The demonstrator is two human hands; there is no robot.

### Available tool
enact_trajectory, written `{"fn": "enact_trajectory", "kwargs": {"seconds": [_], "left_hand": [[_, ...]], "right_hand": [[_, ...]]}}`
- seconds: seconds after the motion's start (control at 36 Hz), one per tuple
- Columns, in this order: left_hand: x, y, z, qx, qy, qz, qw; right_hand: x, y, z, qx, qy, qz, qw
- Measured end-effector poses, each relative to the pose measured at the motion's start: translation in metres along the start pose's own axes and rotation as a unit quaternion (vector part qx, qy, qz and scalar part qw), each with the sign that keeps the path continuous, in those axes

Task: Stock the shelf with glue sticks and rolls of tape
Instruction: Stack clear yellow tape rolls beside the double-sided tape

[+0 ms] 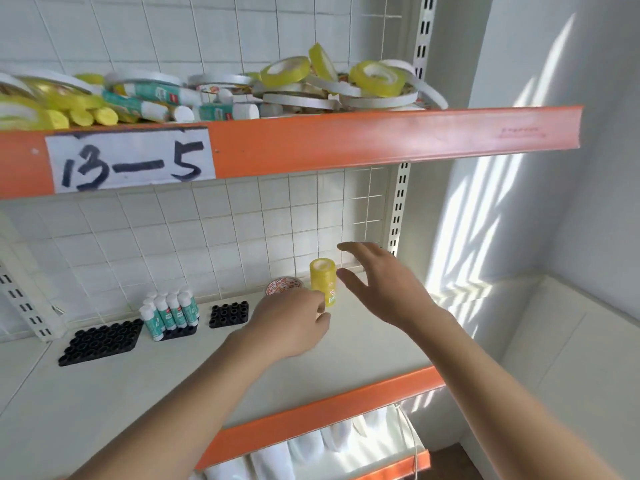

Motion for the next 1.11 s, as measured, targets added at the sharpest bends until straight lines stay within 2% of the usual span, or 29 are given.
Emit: {"fn": "enact_trajectory", "kwargs": {"seconds": [0.17, 0.28, 0.36, 0.64, 0.86, 1.11], "left_hand": [[-0.024, -0.087, -0.04, -0.031, 0.061, -0.12, 0.99], [-0.038, -0.131, -0.053, -0.044, 0.077, -0.21, 0.974], [-0.045, -0.161, -0.058, -0.054, 0.08, -0.249, 0.964], [-0.036, -0.238, -0.058, -0.08, 0.095, -0.376, 0.918], [0.027, -0.255, -0.042, 0.064, 0.058, -0.325, 0.942], [0.08, -0.26, -0.032, 0.129, 0.07, -0.257, 0.955]], "right_hand": [[-0.01, -0.06, 0.03, -0.023, -0.045, -0.106, 0.993], [-0.011, -0.095, 0.045, -0.041, -0.071, -0.169, 0.982], [-0.01, -0.123, 0.056, -0.054, -0.089, -0.227, 0.968], [0.015, -0.171, 0.081, -0.028, -0.137, -0.291, 0.946], [0.074, -0.178, 0.08, -0.062, -0.097, -0.237, 0.965], [0.129, -0.171, 0.06, -0.032, -0.034, -0.136, 0.99]]}}
Point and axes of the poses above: each hand's wrist, its own x-axis towards the middle knuckle, its own y-axis out of the palm, z = x × y, the point moved 1 cm from there along x, towards the middle knuckle, and after that the axes turned 11 degrees about -z, right-handed, at the moved point
